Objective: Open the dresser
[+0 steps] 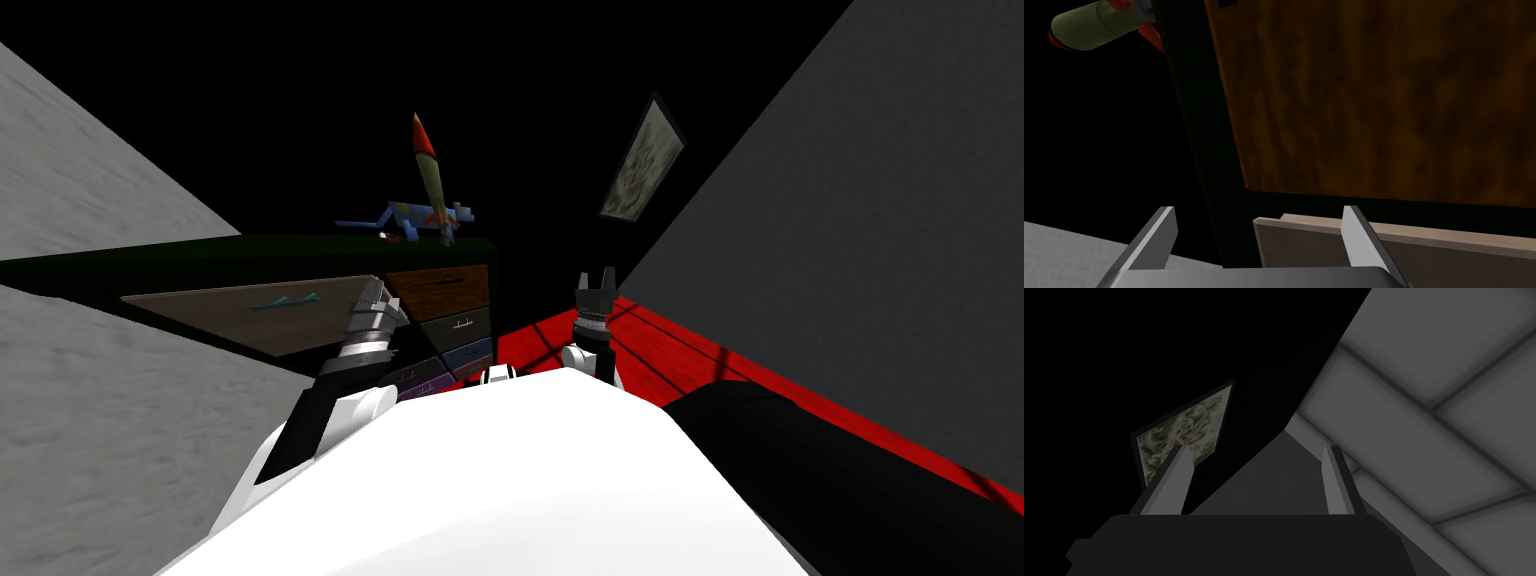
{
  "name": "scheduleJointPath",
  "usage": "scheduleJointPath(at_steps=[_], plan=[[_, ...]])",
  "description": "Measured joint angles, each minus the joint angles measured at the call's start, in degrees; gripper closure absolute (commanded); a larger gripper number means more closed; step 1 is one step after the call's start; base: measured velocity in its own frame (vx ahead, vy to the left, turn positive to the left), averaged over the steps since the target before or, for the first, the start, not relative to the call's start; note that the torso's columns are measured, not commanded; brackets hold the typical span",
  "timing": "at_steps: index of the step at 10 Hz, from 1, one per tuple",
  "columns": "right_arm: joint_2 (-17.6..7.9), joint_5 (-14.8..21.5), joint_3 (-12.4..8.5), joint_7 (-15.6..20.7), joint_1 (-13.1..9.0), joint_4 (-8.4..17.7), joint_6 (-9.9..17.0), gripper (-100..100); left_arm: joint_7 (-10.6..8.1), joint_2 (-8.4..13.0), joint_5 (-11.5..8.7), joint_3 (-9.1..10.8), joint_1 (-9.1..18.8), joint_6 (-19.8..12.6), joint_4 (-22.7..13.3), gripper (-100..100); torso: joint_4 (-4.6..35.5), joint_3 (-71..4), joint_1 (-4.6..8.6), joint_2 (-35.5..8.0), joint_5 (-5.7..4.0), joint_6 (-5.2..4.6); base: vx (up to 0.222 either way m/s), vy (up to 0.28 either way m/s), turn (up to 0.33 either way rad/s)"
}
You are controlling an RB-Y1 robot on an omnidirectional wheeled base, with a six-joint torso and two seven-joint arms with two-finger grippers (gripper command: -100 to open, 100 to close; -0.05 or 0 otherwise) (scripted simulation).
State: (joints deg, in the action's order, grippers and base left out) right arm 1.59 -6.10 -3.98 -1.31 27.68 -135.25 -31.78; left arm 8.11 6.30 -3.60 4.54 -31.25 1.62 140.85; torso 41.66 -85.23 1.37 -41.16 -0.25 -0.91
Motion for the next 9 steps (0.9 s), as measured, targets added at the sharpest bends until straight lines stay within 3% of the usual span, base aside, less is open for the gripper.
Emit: scheduleJointPath(at_steps=[2, 3, 9], plan=[[0.0, 0.0, 0.0, 0.0, 0.0, 0.0, 0.0, 0, -0.29, 0.3, -0.1, -0.51, -0.4, -2.9, 0.2, -100, 0.4, 0.3, -1.30, -0.6, 0.24, 0.77, 0.020, -0.099, -0.007], [0.0, 0.0, 0.0, 0.0, 0.0, 0.0, 0.0, 0, -0.14, 0.2, 0.0, -0.66, -0.8, -3.8, 0.3, -100, 0.5, 0.5, -1.56, -0.8, 0.35, 0.69, 0.000, -0.075, 0.002], [0.0, 0.0, 0.0, 0.0, 0.0, 0.0, 0.0, 0, 0.17, 0.8, 0.0, -0.53, -1.9, -10.8, 1.9, -100, 0.6, 0.7, -1.34, -1.2, 0.23, 0.89, 0.000, -0.064, -0.012]])
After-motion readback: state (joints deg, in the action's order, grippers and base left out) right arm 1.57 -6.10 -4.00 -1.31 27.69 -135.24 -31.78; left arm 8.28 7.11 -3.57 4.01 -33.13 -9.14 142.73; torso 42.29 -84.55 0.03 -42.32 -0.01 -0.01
